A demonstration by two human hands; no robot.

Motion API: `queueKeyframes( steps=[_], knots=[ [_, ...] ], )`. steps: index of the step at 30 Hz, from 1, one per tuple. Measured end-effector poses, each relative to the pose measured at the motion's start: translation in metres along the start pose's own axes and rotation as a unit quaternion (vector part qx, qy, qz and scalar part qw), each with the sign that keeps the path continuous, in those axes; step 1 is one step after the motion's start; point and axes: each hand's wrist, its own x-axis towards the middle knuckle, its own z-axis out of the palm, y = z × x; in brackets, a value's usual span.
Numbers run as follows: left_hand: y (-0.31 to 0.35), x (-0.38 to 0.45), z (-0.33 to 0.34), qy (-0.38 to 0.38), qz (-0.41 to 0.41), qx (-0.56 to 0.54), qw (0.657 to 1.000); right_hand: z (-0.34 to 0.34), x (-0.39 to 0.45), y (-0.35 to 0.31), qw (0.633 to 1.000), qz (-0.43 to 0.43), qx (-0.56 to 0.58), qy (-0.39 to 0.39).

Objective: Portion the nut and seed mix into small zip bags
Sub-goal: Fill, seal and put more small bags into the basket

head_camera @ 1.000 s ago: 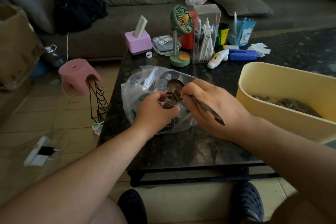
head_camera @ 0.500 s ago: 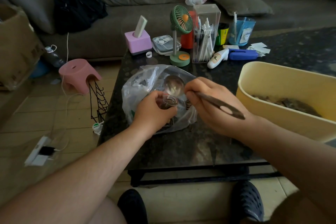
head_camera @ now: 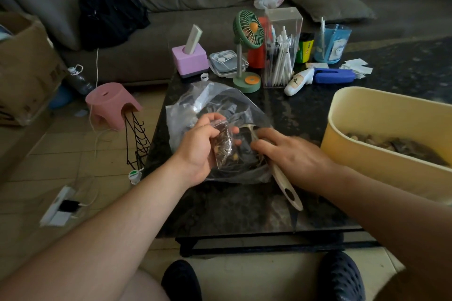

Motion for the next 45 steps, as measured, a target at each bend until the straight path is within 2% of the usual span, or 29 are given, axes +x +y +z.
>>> queueKeyframes(
  steps=[3,6,9,12,14,16,19,21,23,29,33,36,38,42,45],
  knots=[
    [0.001,0.004,0.002,0.007,-0.048,0.004,0.999,0.001,-0.001,0.003,1.000,0.016,-0.011,-0.009],
    [0.001,0.008,0.005,0.002,-0.082,0.010,0.997,0.007,-0.005,0.004,0.997,0.011,-0.075,-0.035],
    [0.000,0.011,0.009,-0.017,-0.091,0.001,0.996,0.013,-0.007,0.006,0.994,-0.001,-0.096,-0.057],
    [0.001,0.012,0.009,-0.050,-0.084,-0.020,0.995,0.012,-0.004,0.009,0.996,0.019,-0.065,-0.056],
    [0.002,0.012,0.008,-0.075,-0.080,-0.050,0.993,0.008,0.000,0.011,0.998,0.043,-0.023,-0.032],
    [0.004,0.011,0.009,-0.097,-0.076,-0.066,0.990,0.001,0.008,0.010,0.996,0.069,0.031,0.041],
    [0.001,0.011,0.009,-0.110,-0.058,-0.070,0.990,-0.014,0.021,-0.002,0.965,0.130,0.187,0.126],
    [-0.002,0.012,0.008,-0.106,-0.040,-0.058,0.992,-0.020,0.029,-0.013,0.927,0.143,0.325,0.123],
    [-0.004,0.012,0.008,-0.106,-0.021,-0.043,0.993,-0.022,0.035,-0.020,0.912,0.122,0.378,0.103],
    [0.000,0.006,0.006,-0.074,0.032,0.000,0.997,-0.020,0.040,-0.022,0.943,0.090,0.313,0.065],
    [0.004,0.004,0.008,-0.016,0.038,0.033,0.999,-0.025,0.040,-0.024,0.916,0.114,0.367,0.113],
    [0.002,0.001,0.010,-0.054,0.014,0.017,0.998,-0.031,0.040,-0.021,0.893,0.137,0.393,0.173],
    [-0.003,-0.002,0.012,-0.080,0.013,0.035,0.996,-0.035,0.041,-0.019,0.888,0.147,0.395,0.184],
    [-0.010,-0.004,0.016,-0.059,0.061,0.083,0.993,-0.039,0.041,-0.011,0.917,0.157,0.336,0.143],
    [-0.011,-0.004,0.017,-0.037,0.089,0.092,0.991,-0.043,0.037,-0.010,0.937,0.132,0.300,0.120]
  ],
)
